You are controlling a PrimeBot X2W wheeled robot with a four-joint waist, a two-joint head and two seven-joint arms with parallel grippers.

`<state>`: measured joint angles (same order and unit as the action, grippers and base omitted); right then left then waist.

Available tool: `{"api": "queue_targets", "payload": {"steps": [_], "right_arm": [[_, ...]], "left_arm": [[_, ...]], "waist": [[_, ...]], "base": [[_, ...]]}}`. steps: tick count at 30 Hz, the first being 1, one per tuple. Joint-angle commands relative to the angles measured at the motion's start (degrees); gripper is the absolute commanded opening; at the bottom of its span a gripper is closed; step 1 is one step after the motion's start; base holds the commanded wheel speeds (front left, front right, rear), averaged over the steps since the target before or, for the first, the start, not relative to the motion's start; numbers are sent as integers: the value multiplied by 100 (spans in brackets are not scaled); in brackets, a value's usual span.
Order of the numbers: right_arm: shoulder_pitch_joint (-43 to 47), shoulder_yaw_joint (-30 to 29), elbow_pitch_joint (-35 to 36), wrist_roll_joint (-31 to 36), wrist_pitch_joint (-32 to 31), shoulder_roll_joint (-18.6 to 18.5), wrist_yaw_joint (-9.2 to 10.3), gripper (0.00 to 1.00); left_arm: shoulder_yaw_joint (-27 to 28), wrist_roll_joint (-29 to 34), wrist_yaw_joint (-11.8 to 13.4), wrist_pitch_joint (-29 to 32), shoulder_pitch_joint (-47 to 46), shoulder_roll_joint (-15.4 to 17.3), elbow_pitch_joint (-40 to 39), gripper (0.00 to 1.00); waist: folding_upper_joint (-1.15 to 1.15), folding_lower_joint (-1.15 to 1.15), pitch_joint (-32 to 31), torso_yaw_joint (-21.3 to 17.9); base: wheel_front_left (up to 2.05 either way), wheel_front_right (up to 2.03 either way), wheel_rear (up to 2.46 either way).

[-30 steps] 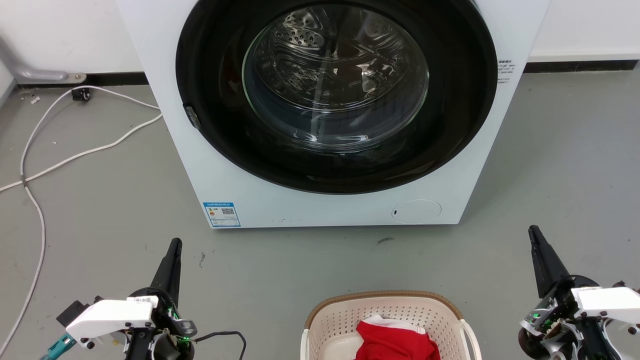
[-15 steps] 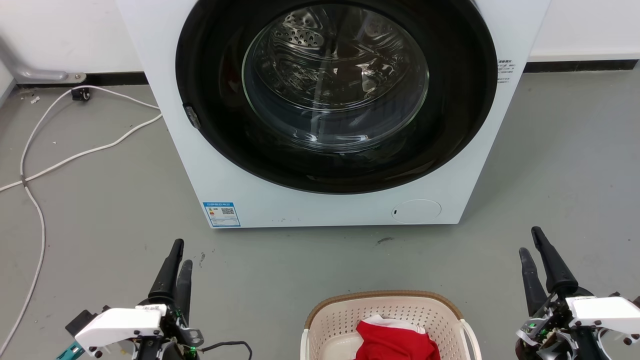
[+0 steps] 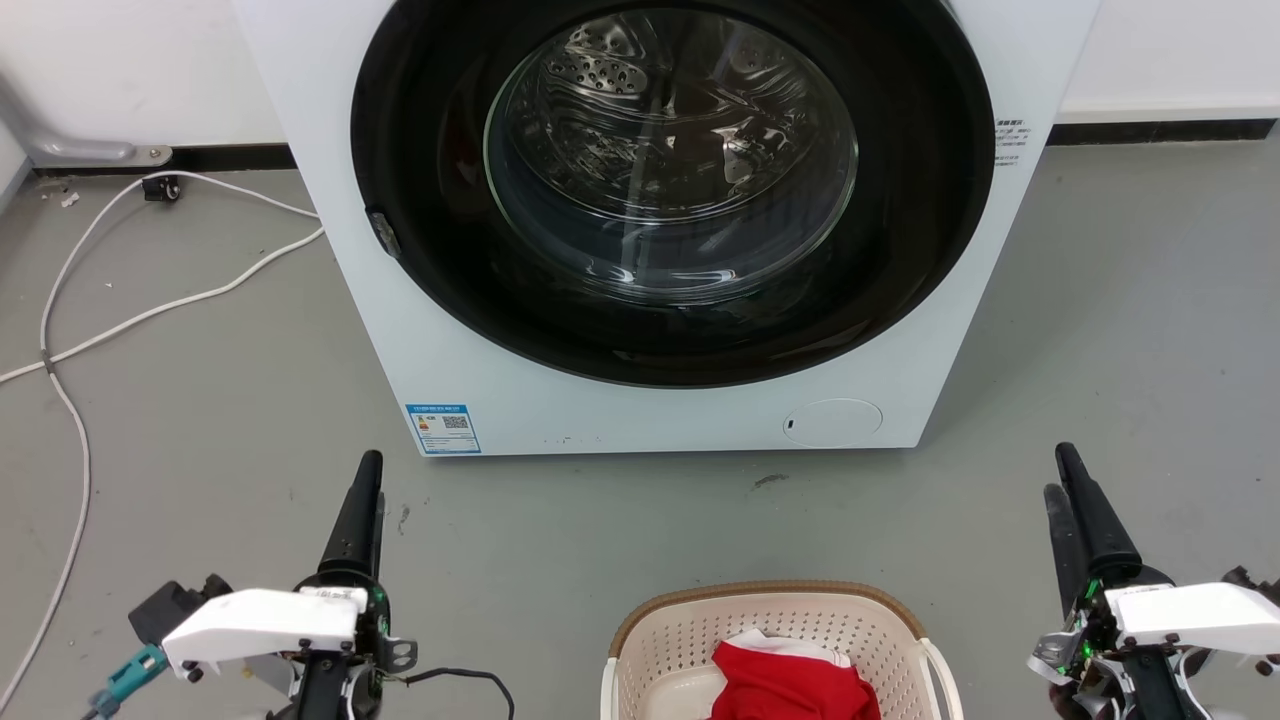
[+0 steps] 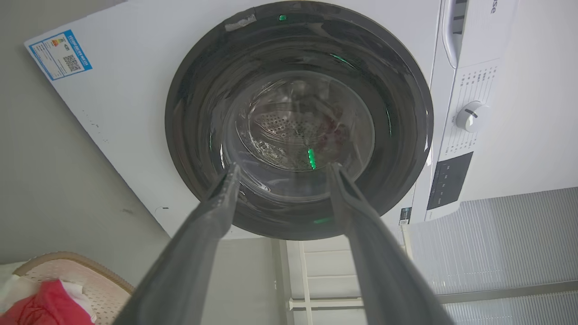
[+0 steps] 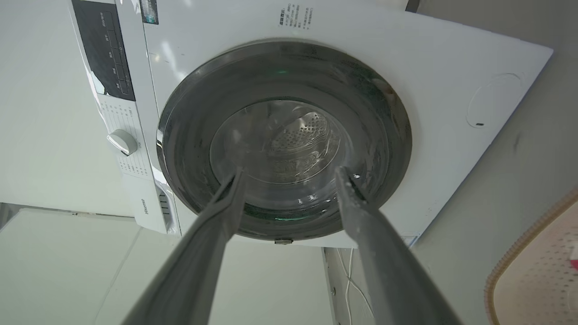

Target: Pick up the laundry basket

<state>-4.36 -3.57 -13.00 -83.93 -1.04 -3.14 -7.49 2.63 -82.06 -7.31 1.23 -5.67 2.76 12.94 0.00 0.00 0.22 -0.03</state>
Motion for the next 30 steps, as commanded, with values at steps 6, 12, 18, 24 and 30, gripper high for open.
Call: {"api": "queue_targets", "payload": {"steps": [6,12,18,24,30], "right_arm": [[-111,-3,265,895,167,-15,0,100],[-77,47,375,1794,299,-3,0,100],[-54,75,438,2693,425,4,0,100],[-32,99,462,3515,540,6,0,100],[-8,141,412,4230,650,9,0,100]], "left_arm": [[-73,898,-12,-174,-211,22,-232,100],[-173,1643,-13,-308,-227,22,-292,100],[-273,2347,-14,-432,-256,21,-247,100],[-361,3026,17,-552,-277,21,-145,100],[-445,3620,56,-663,-299,21,-98,100]], "waist": [[0,0,0,2],[0,0,-5,7],[0,0,-7,18],[0,0,-8,25],[0,0,-10,32]], "base": [[0,0,0],[0,0,0],[0,0,0],[0,0,0],[0,0,0]]}}
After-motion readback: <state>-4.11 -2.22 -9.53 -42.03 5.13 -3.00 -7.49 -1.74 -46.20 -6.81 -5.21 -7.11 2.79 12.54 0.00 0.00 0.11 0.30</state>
